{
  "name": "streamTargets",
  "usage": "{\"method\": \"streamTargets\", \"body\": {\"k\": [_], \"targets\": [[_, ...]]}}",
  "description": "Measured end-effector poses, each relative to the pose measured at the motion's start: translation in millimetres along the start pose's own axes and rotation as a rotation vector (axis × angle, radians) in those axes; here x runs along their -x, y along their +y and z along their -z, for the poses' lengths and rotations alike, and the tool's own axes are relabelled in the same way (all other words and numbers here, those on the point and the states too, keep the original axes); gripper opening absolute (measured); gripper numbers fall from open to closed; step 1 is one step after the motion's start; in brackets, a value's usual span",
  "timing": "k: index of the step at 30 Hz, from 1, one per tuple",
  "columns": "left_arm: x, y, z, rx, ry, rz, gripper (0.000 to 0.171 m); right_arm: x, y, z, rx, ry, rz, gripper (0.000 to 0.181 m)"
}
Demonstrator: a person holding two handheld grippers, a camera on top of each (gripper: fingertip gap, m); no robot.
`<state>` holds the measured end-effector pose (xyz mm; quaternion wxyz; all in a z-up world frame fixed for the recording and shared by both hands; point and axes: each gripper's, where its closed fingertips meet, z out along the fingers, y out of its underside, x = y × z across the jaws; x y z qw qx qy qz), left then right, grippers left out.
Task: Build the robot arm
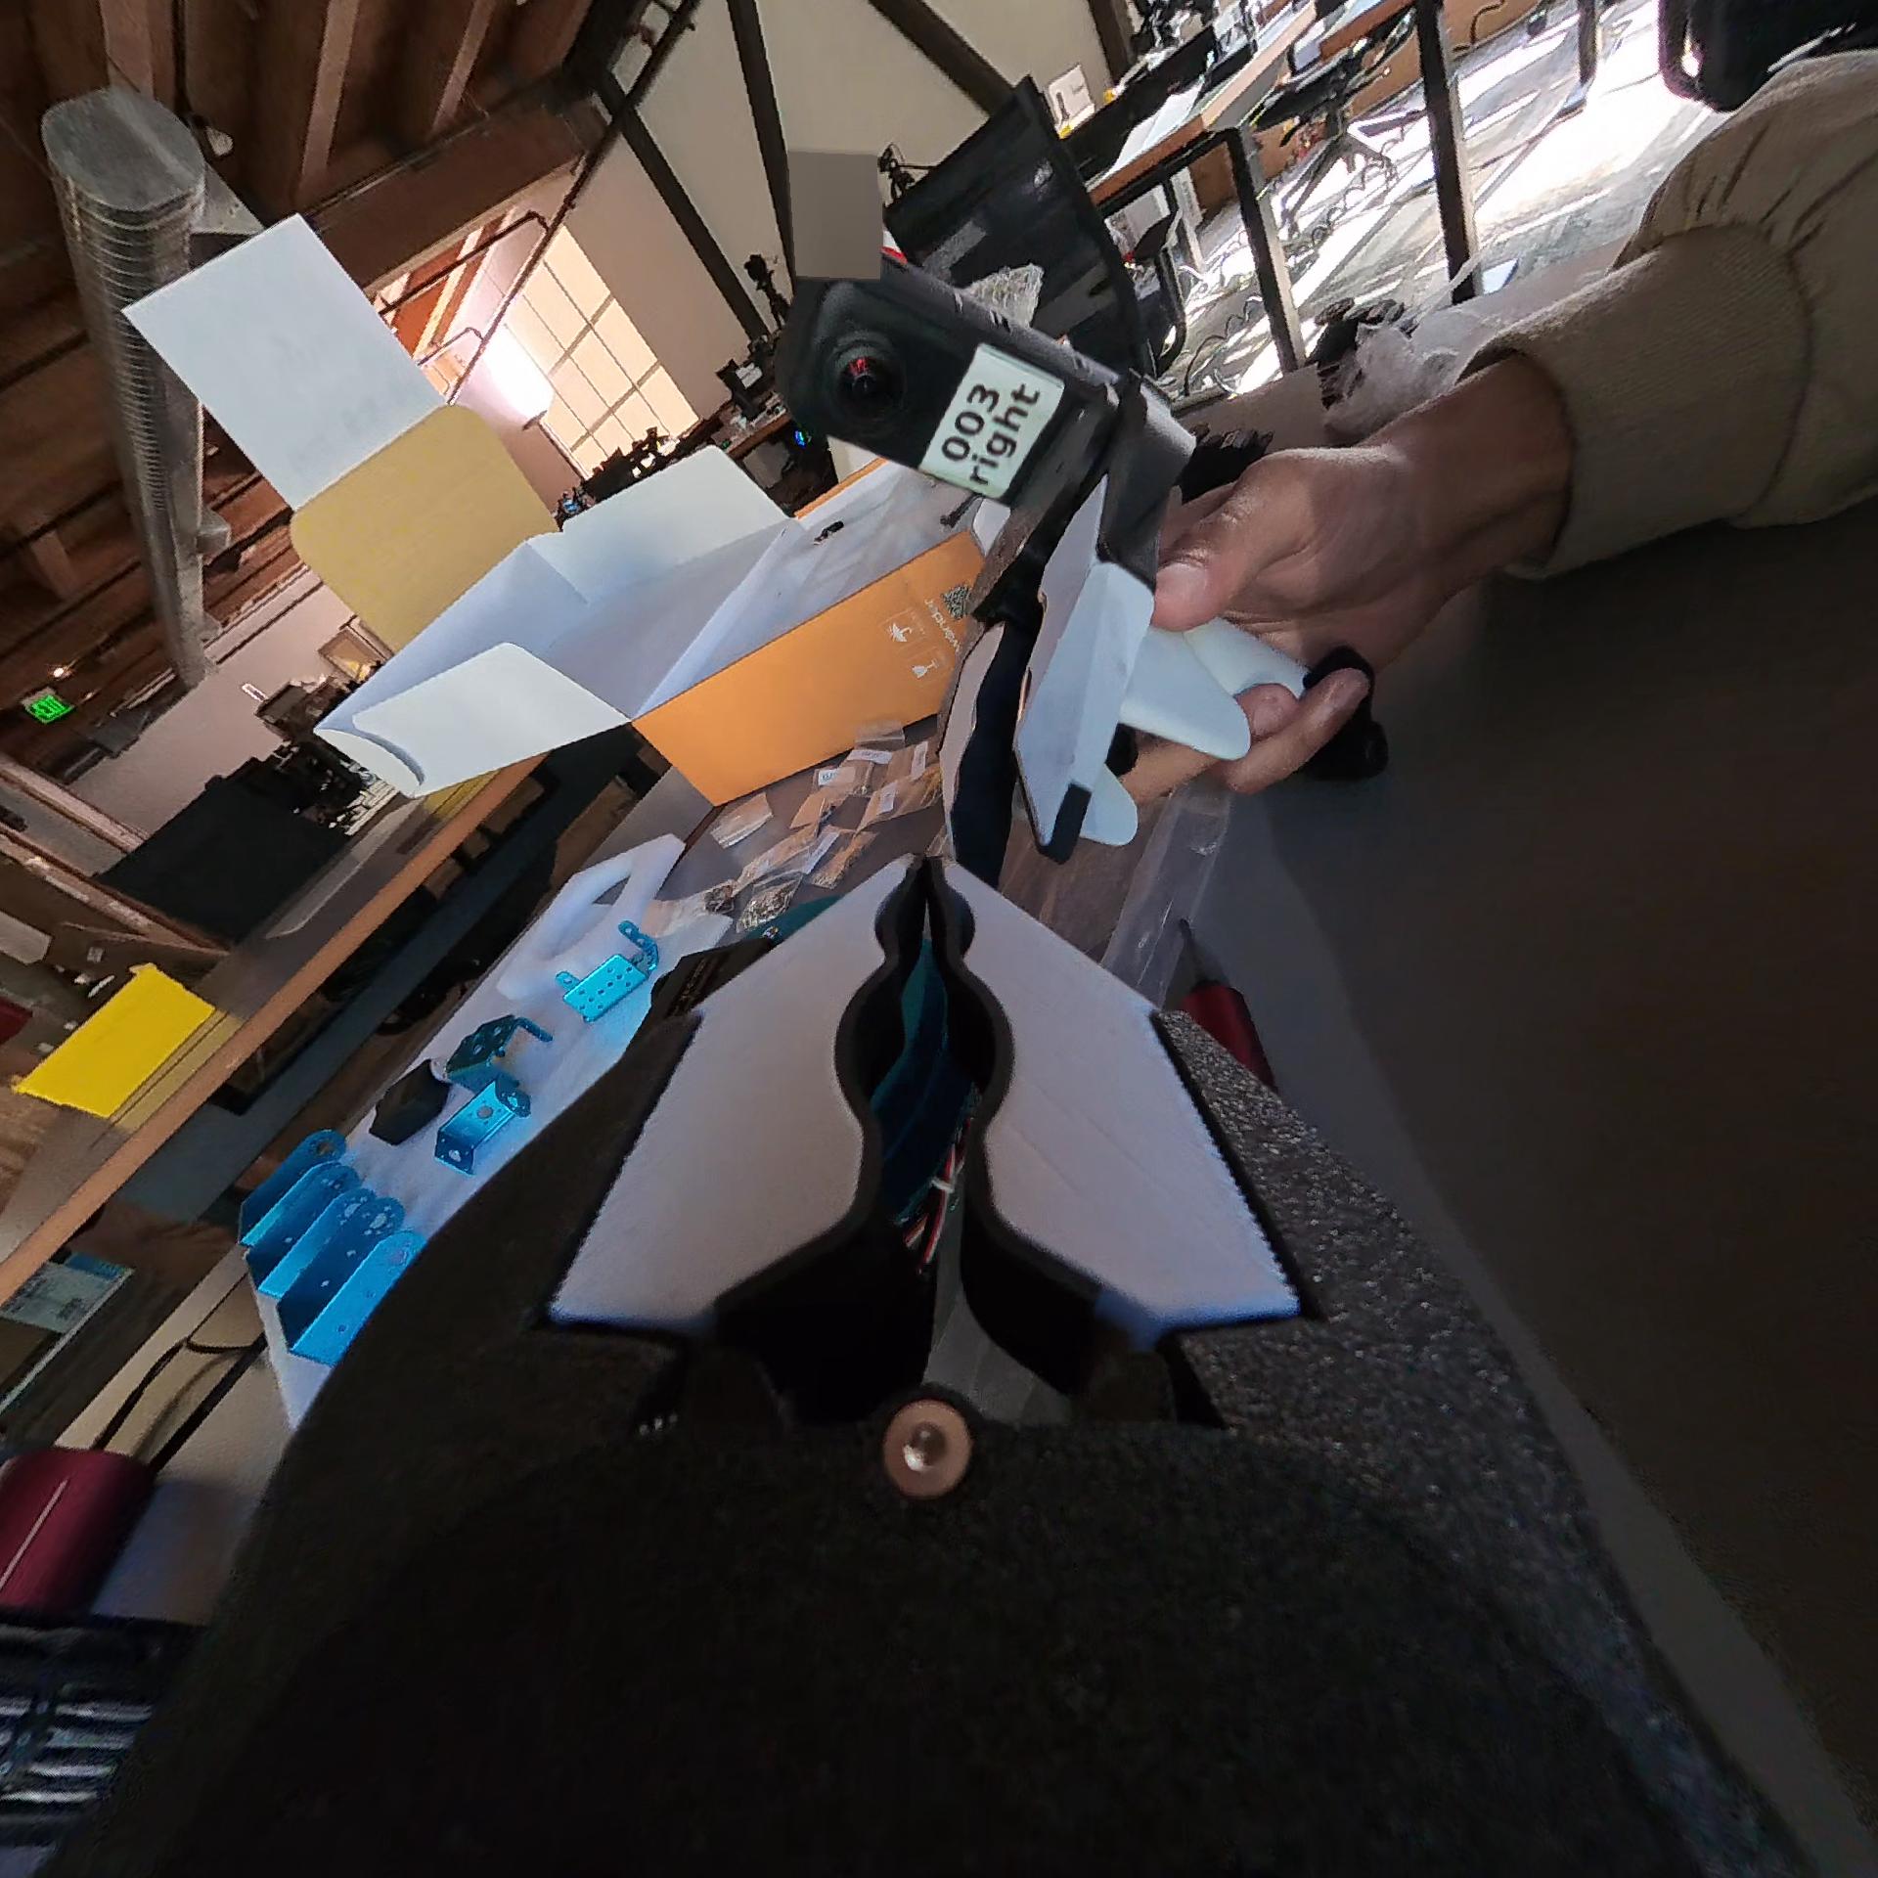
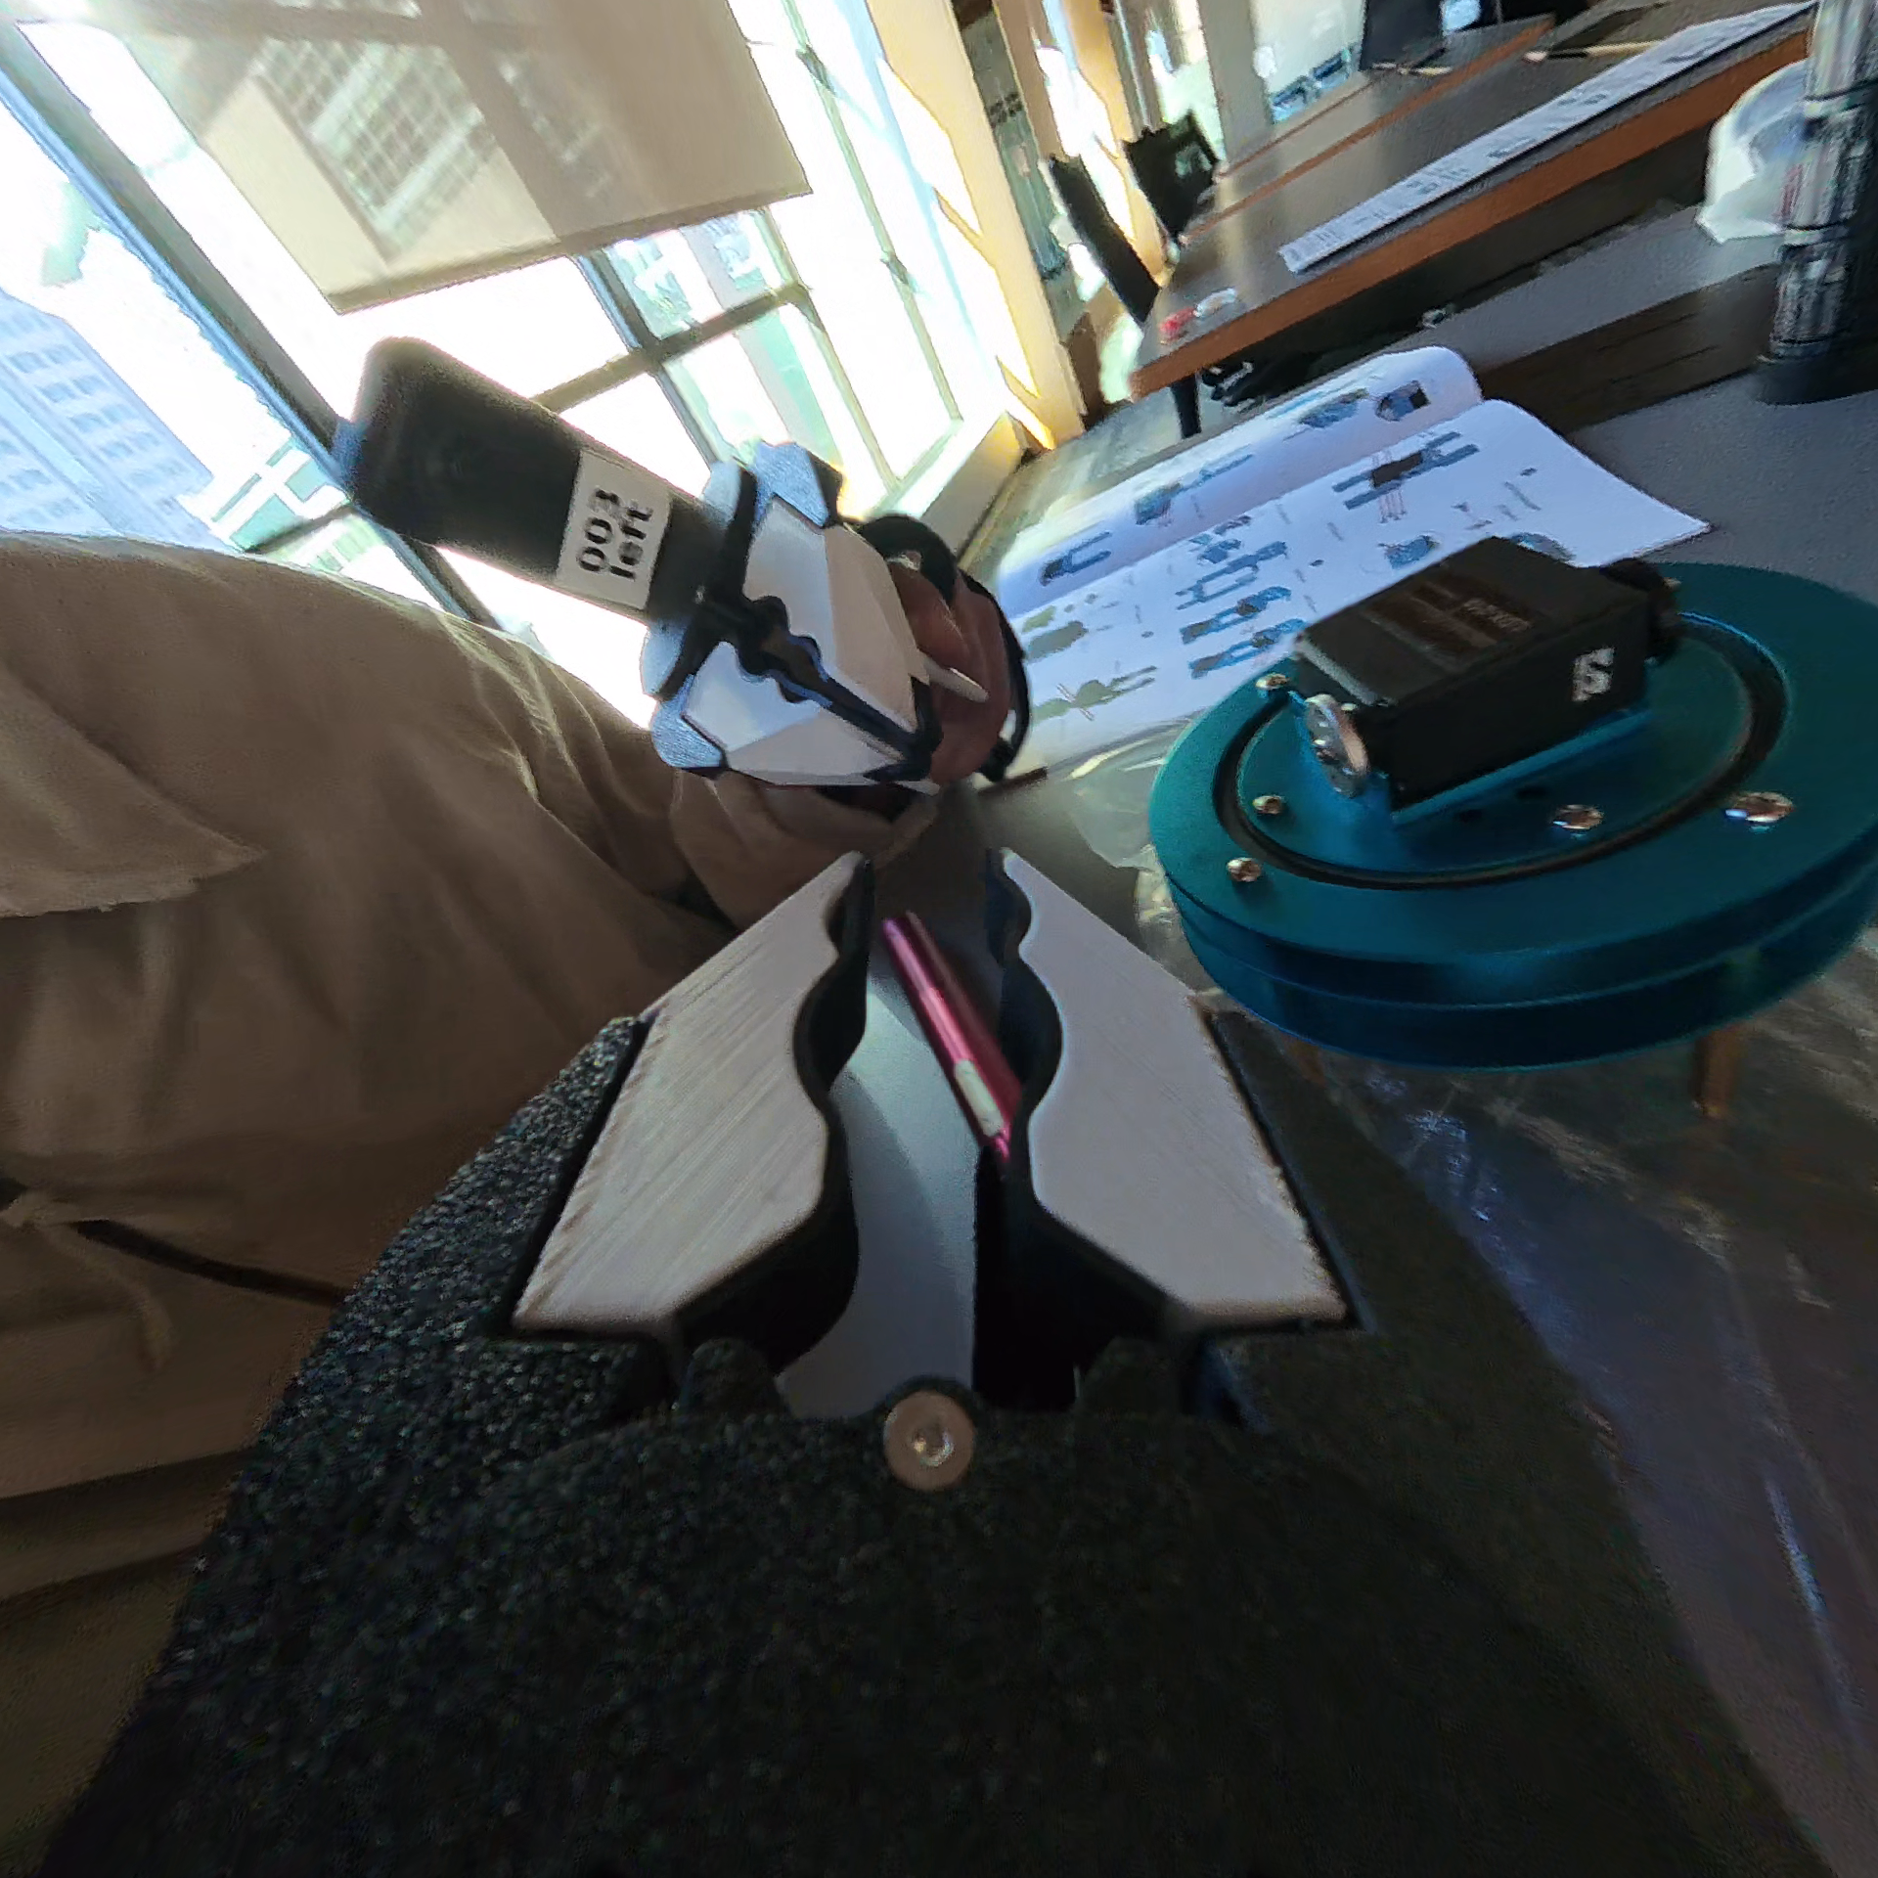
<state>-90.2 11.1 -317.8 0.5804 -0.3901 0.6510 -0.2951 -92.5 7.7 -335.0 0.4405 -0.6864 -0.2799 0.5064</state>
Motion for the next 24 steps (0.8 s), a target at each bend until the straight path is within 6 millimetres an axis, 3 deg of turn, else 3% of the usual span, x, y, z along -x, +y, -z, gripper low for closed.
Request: {"method": "streamTargets", "body": {"k": [5,9,13,15,19,24], "targets": [[3.4,29.0,8.3,0.132,-0.013,0.145,0.000,-32.0,7.4,21.9,0.101,0.231,0.103,0.013],[-1.5,49.3,26.2,0.174,-0.025,0.319,0.000,-64.6,3.6,61.2,0.195,0.472,0.191,0.008],[-3.6,62.9,39.0,0.194,-0.049,0.407,0.007,-80.3,19.5,94.7,0.370,0.607,0.216,0.009],[-1.7,66.7,44.2,0.202,-0.076,0.434,0.009,-78.4,27.3,86.5,0.385,0.570,0.191,0.009],[-2.4,60.0,52.9,0.170,-0.108,0.451,0.009,-99.0,62.4,82.3,0.594,0.657,0.224,0.009],[-6.0,49.0,59.8,0.149,-0.117,0.464,0.009,-102.4,68.3,77.4,0.627,0.649,0.208,0.010]]}}
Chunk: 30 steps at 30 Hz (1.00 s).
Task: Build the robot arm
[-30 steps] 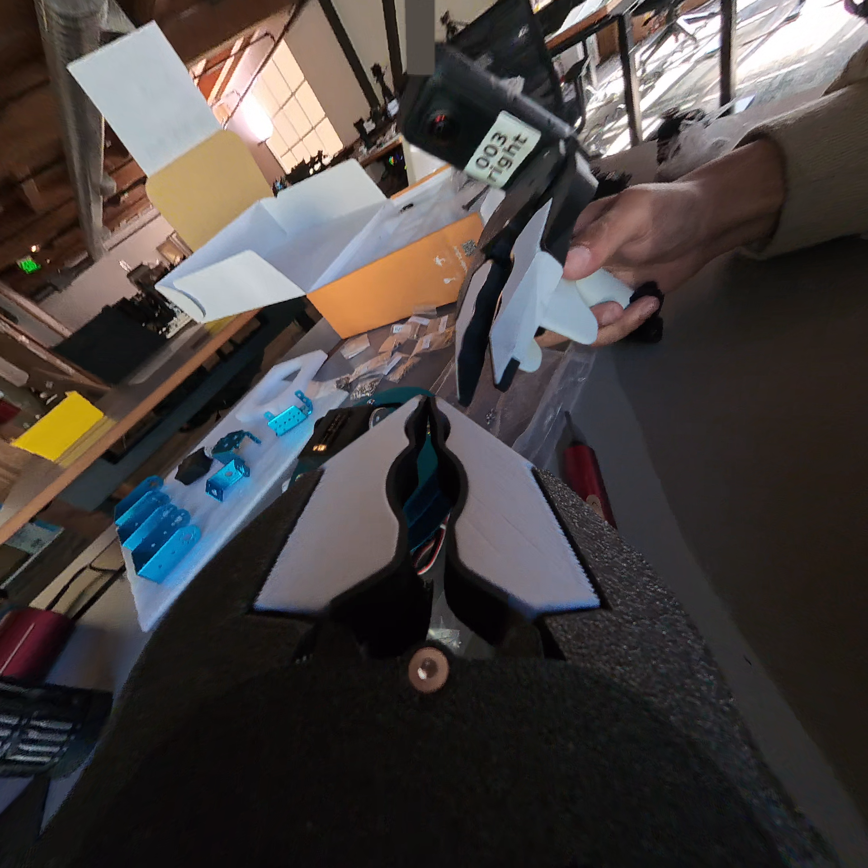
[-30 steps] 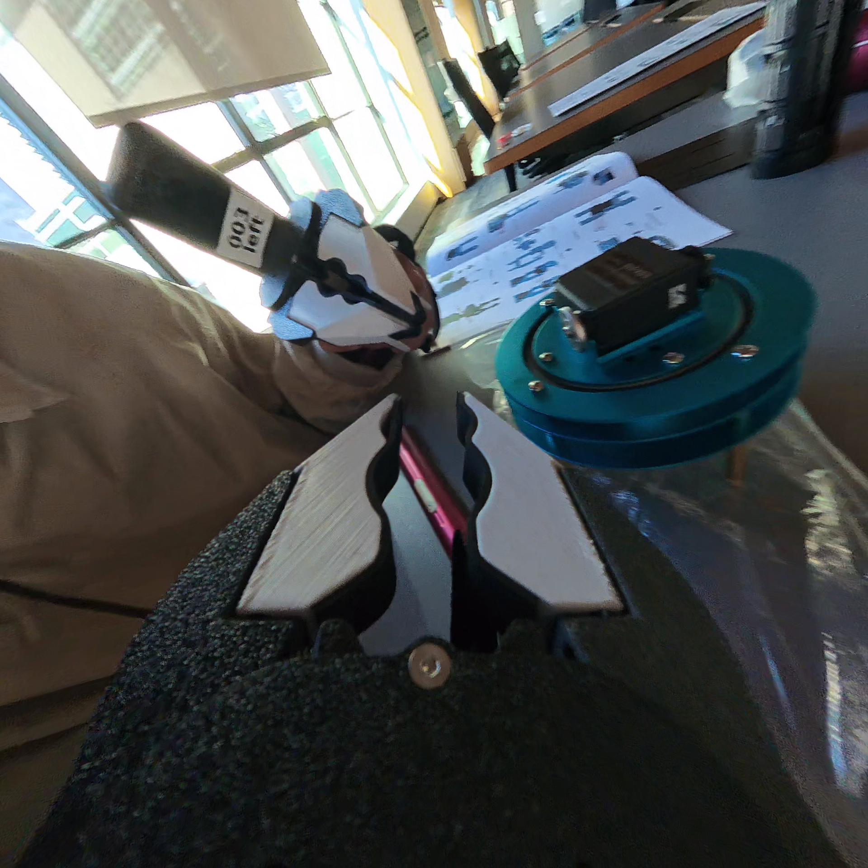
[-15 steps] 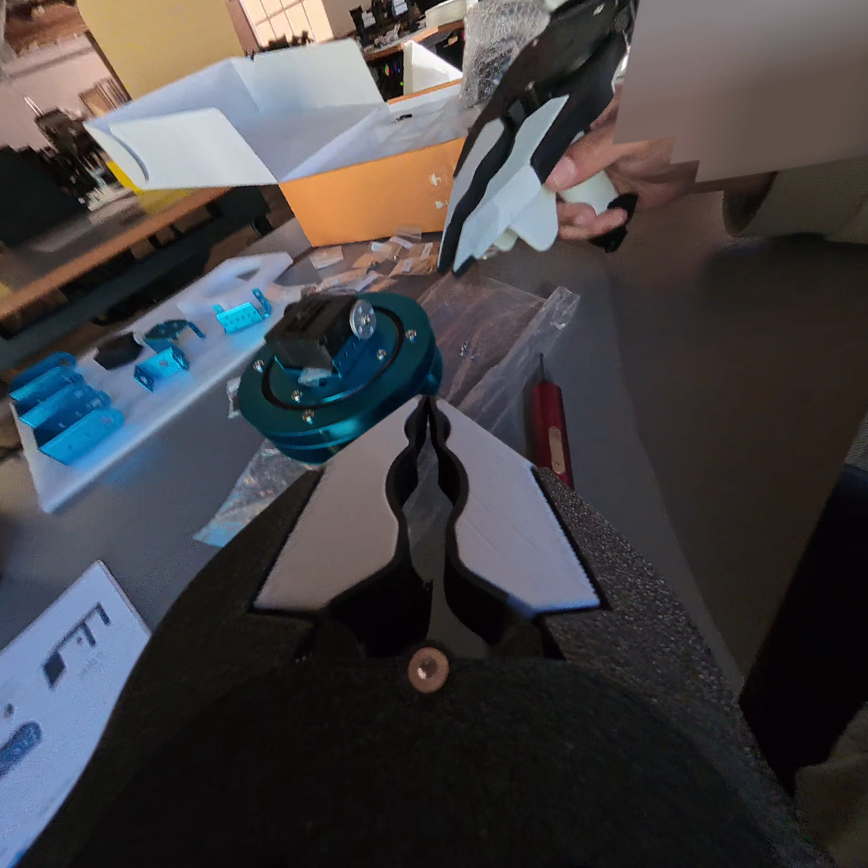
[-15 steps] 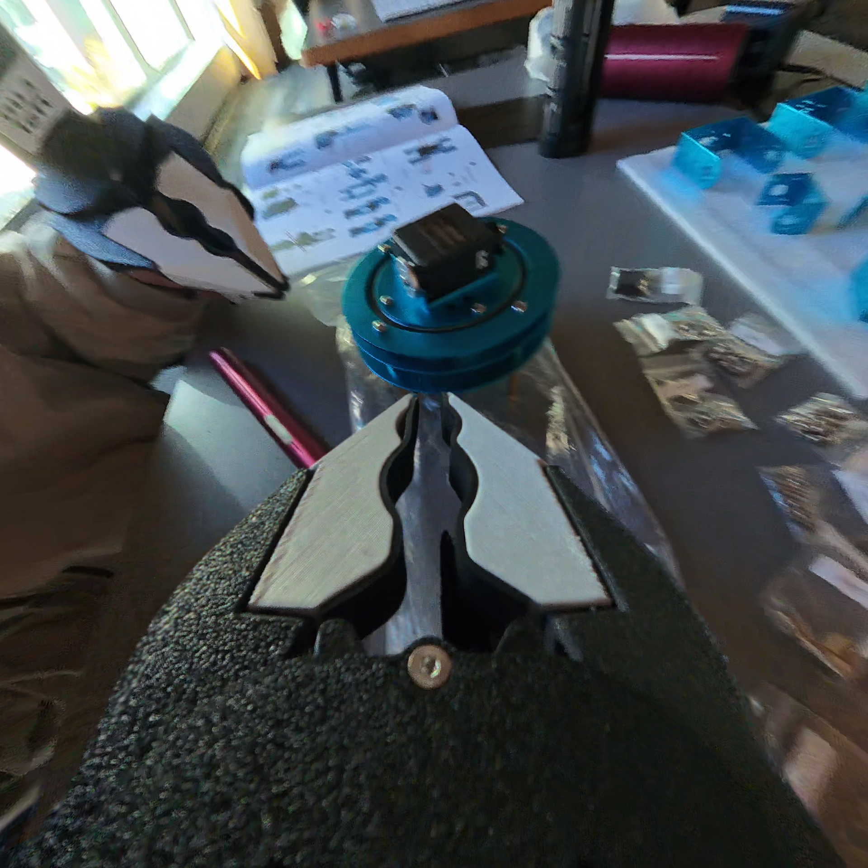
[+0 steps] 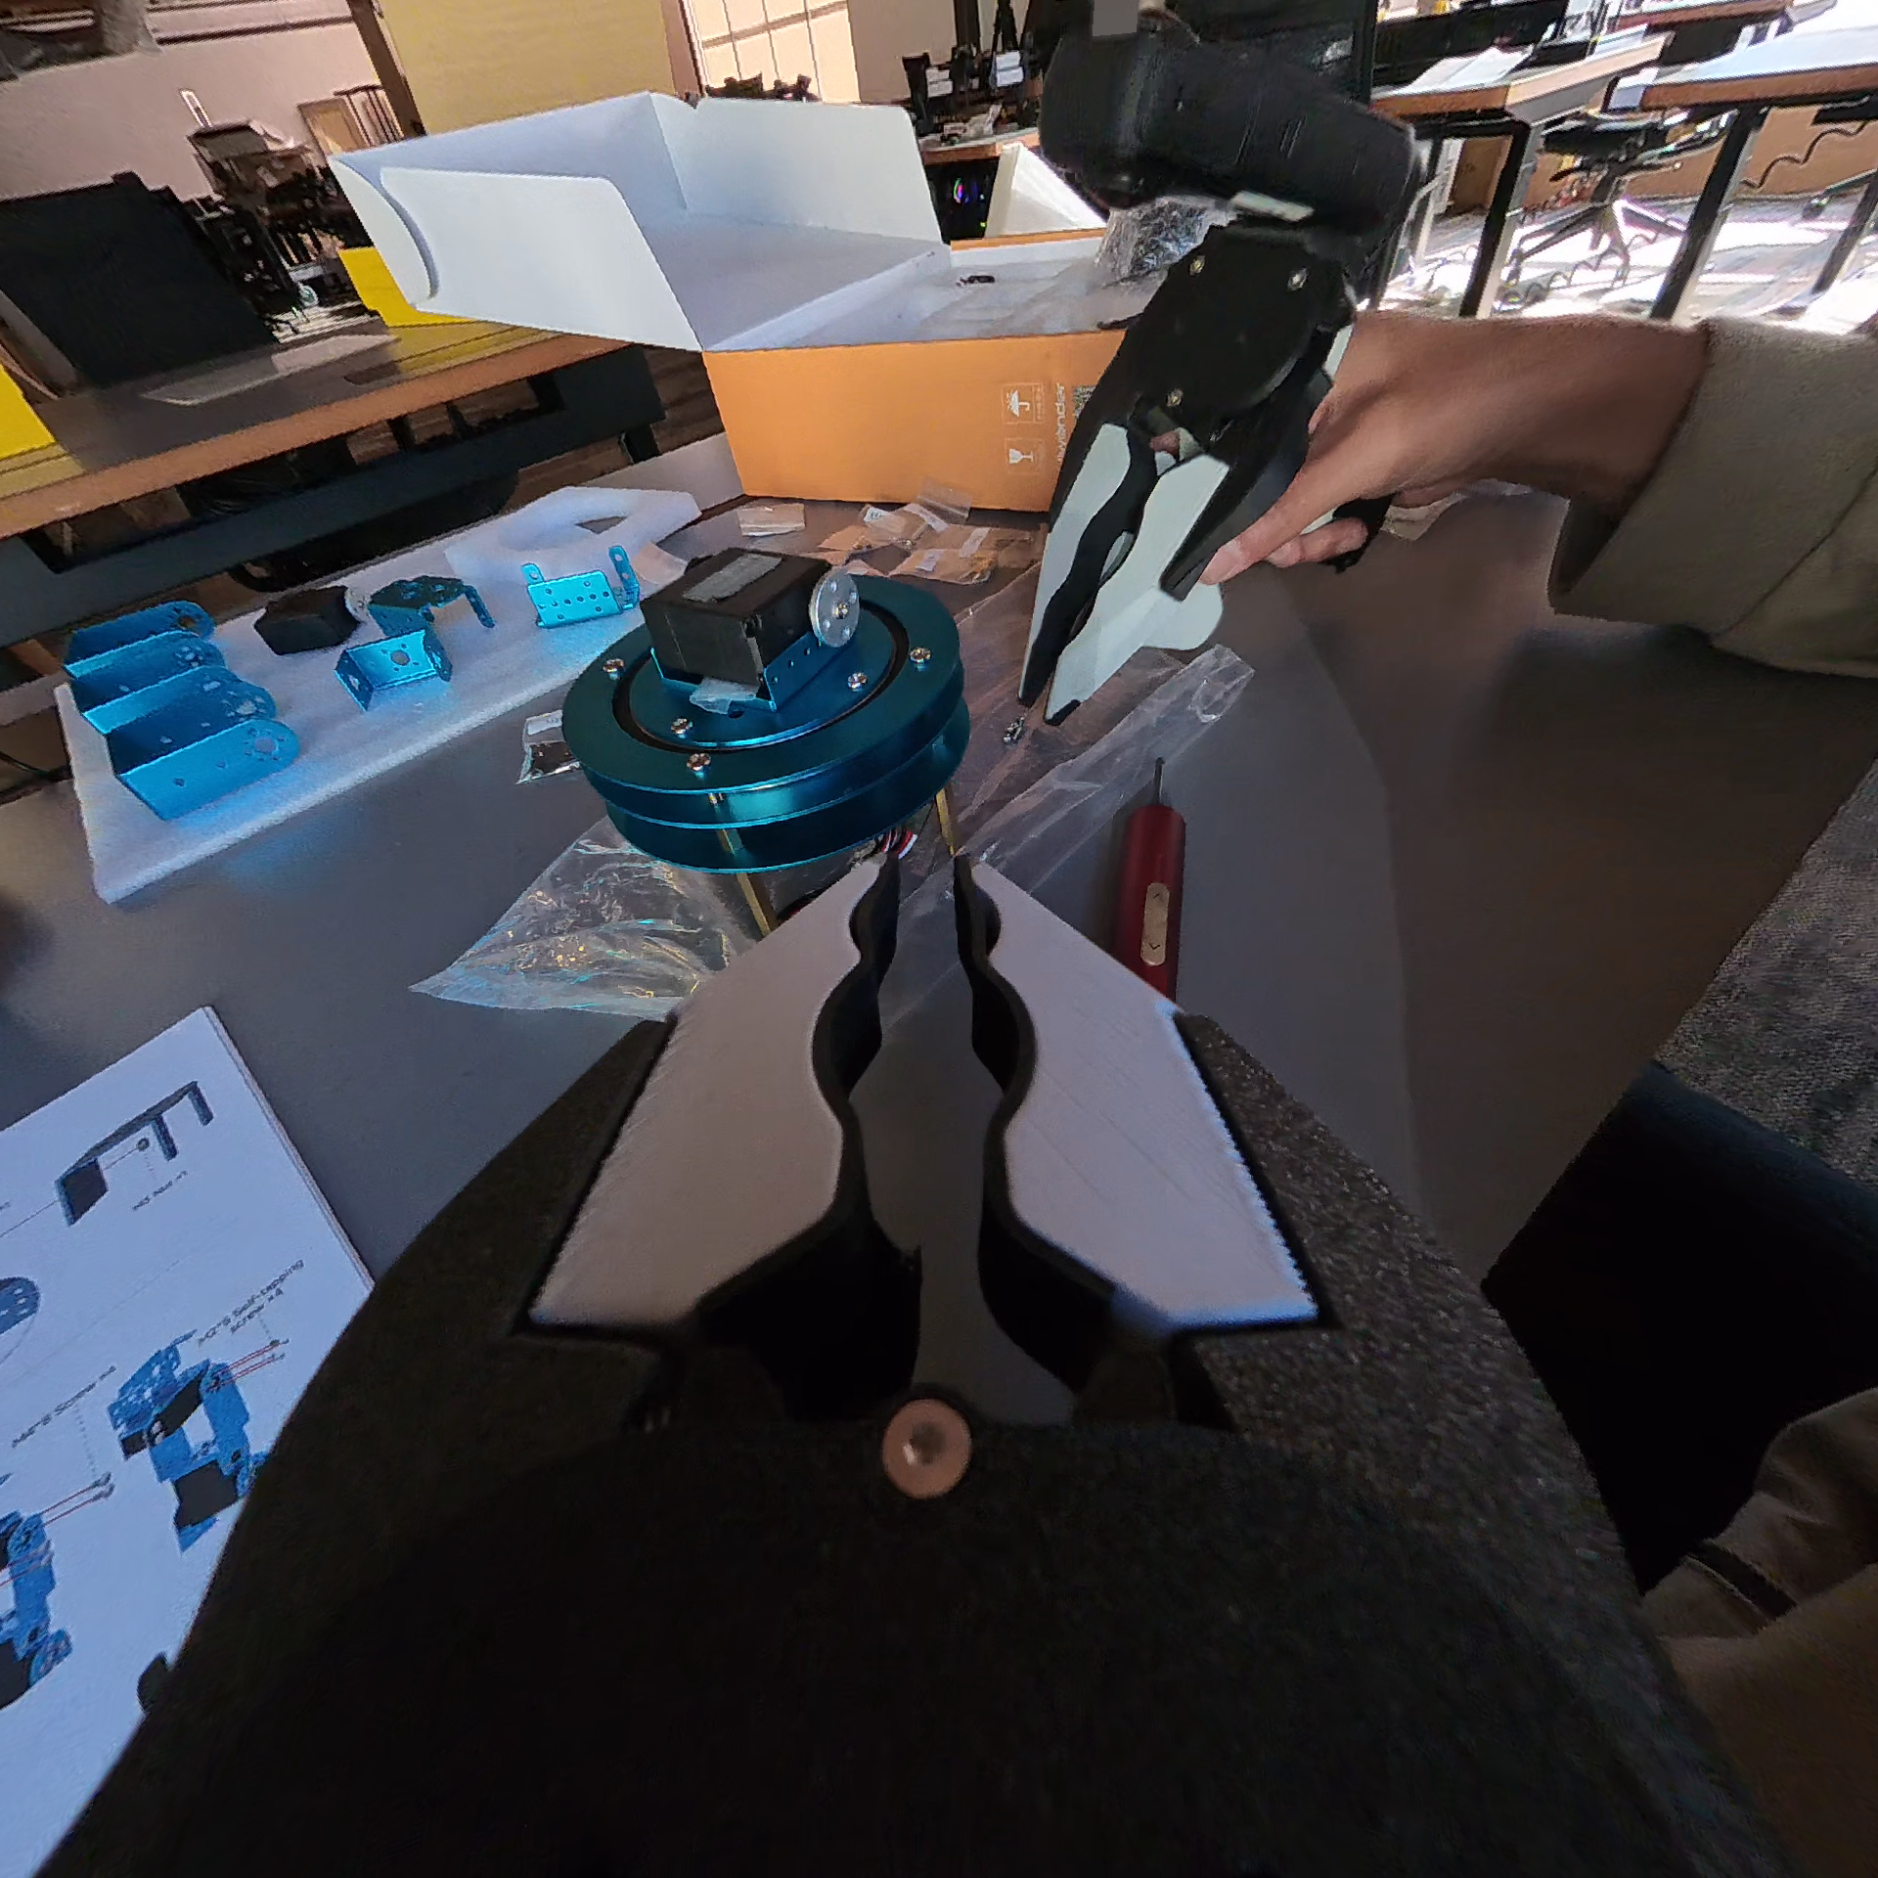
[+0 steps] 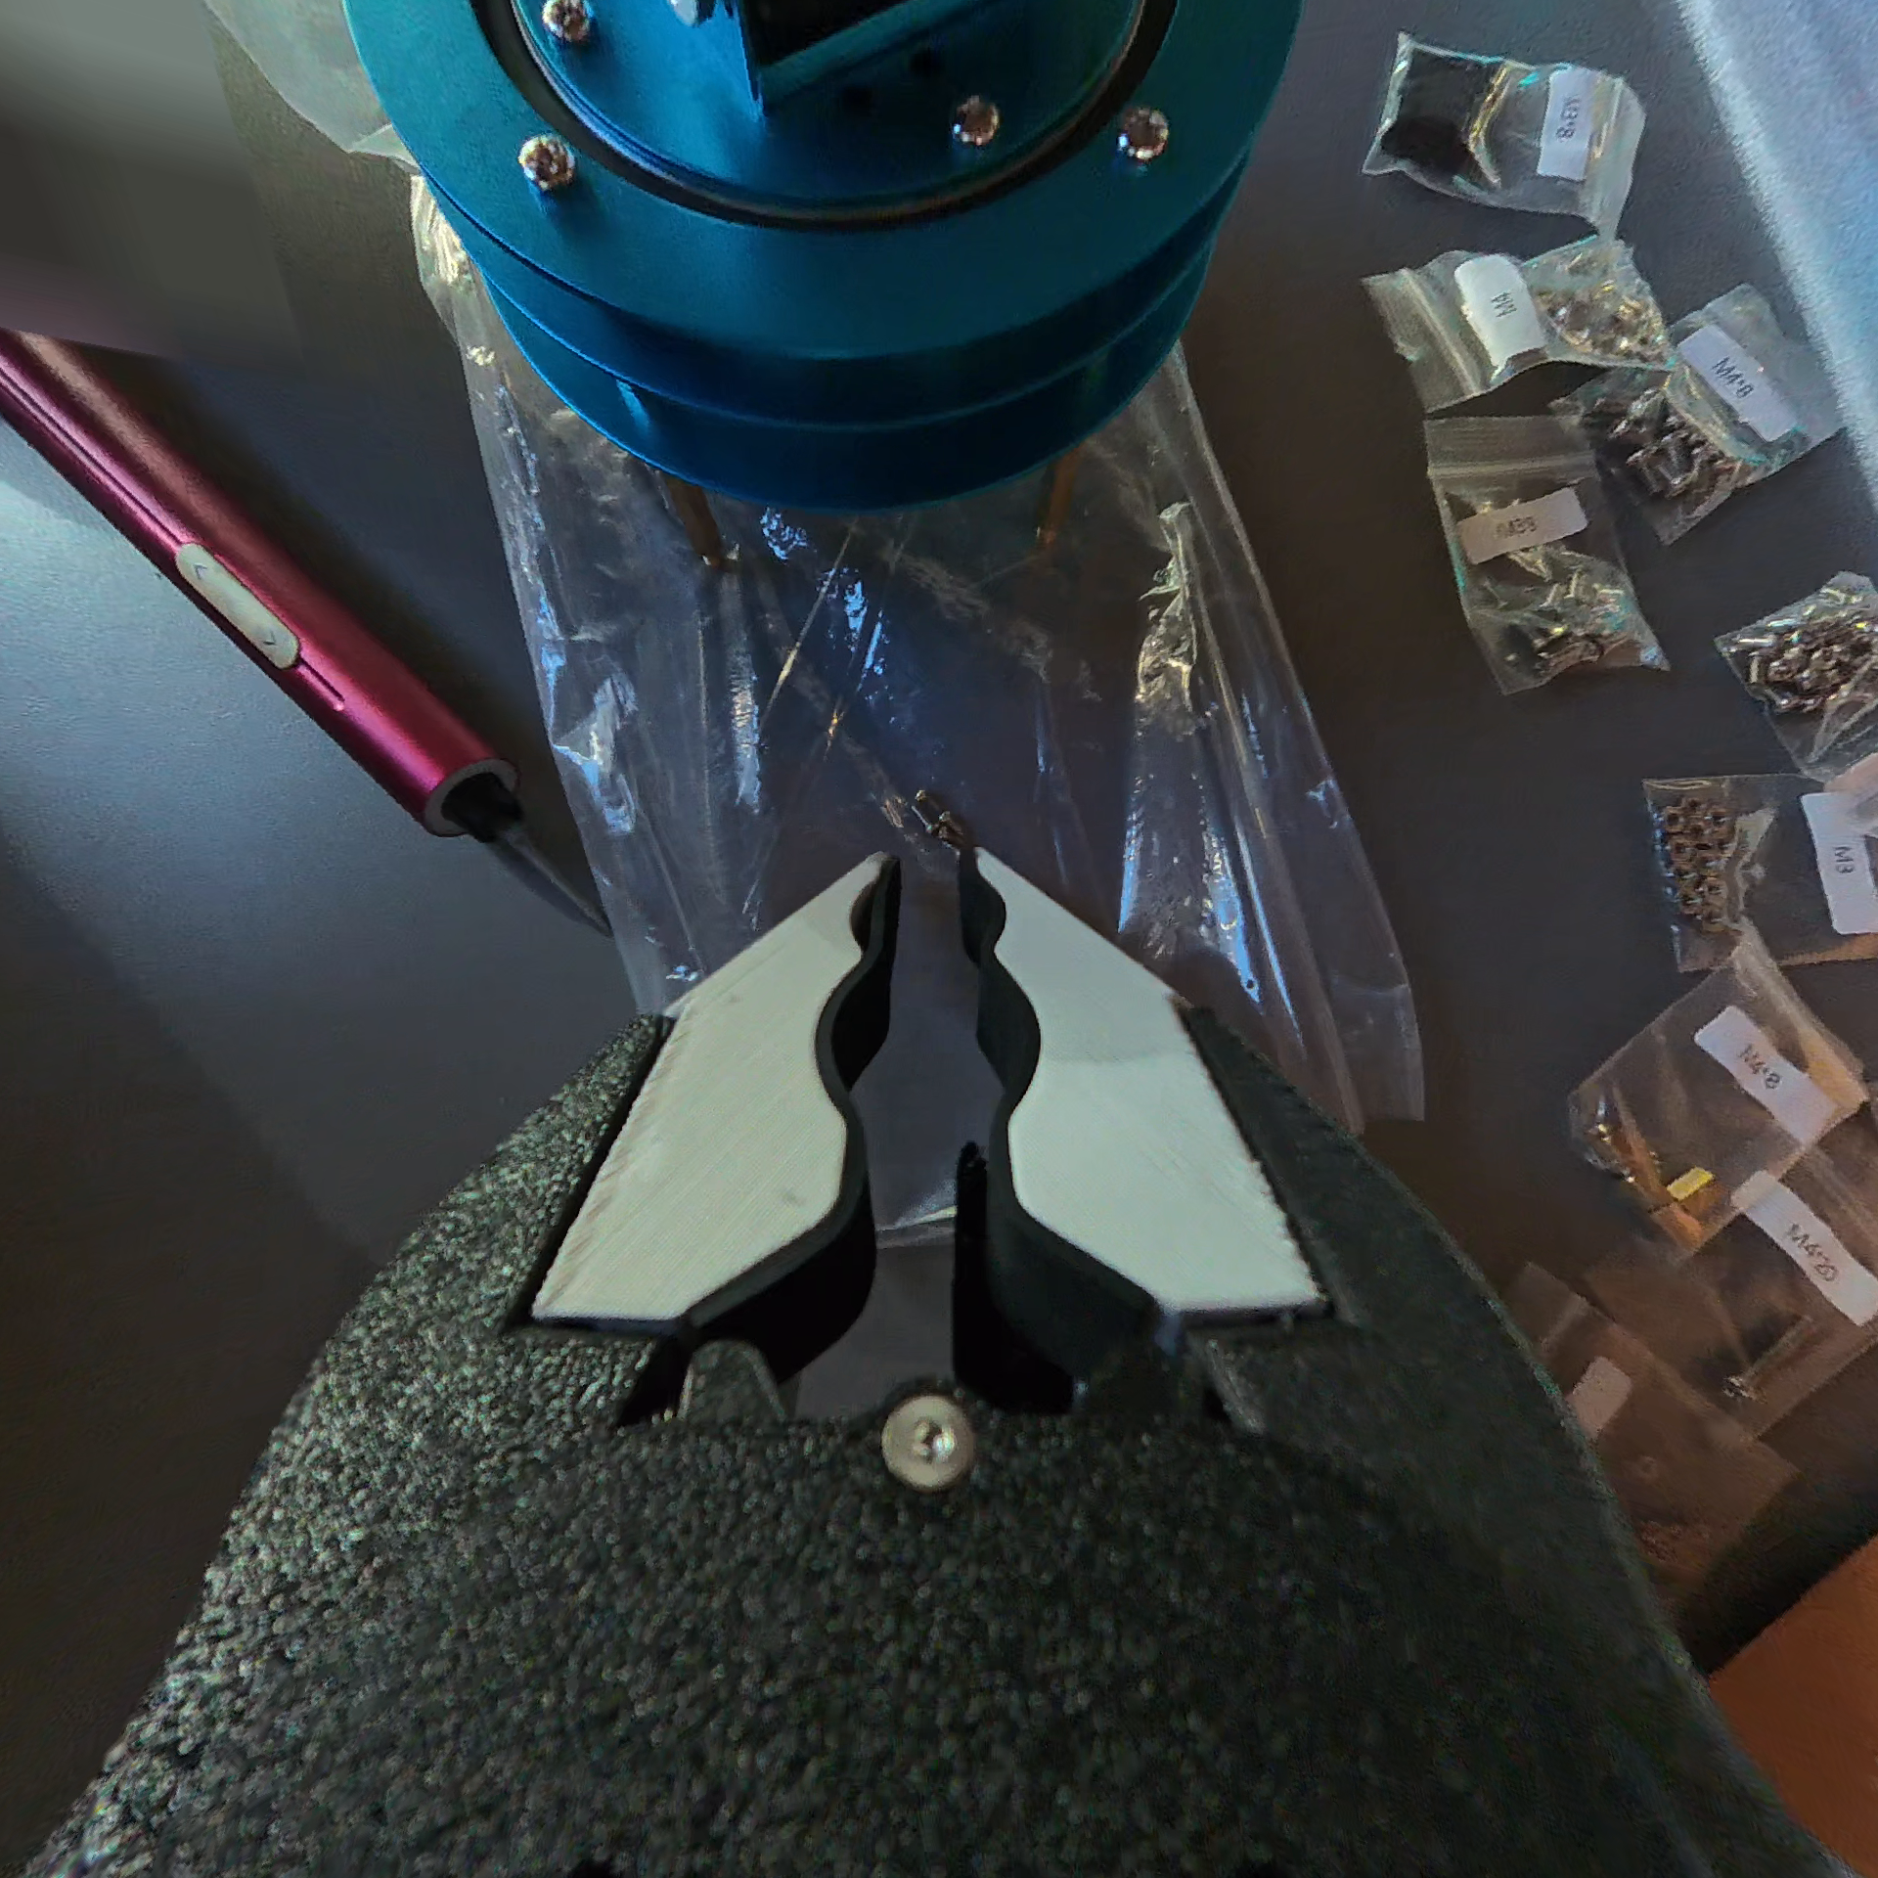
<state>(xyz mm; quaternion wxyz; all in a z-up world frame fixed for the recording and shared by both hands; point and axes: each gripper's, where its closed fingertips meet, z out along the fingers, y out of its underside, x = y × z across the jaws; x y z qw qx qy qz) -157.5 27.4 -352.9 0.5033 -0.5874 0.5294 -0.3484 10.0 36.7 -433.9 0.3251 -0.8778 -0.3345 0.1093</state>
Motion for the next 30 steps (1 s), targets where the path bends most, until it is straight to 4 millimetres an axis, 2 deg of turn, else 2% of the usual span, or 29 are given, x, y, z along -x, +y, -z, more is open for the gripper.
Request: {"method": "streamTargets", "body": {"k": [6,12,15,23,30], "targets": [[-0.8,-8.7,4.1,-0.014,0.014,-0.003,0.009,-8.2,0.5,-3.5,-0.031,-0.060,-0.050,0.010],[-3.2,-7.8,4.6,-0.009,0.034,-0.005,0.009,-6.5,0.0,-6.7,-0.066,-0.143,-0.074,0.009],[-5.0,-7.6,4.5,-0.006,0.042,-0.012,0.009,-3.9,0.5,-6.7,-0.058,-0.142,-0.049,0.000],[-3.8,-2.7,1.8,0.011,0.041,-0.002,0.009,-4.6,0.1,-3.7,-0.057,-0.075,0.039,0.000],[-2.6,-0.6,2.1,0.017,0.040,0.013,0.009,-4.4,-13.4,8.2,-0.129,-0.006,0.121,0.000]]}}
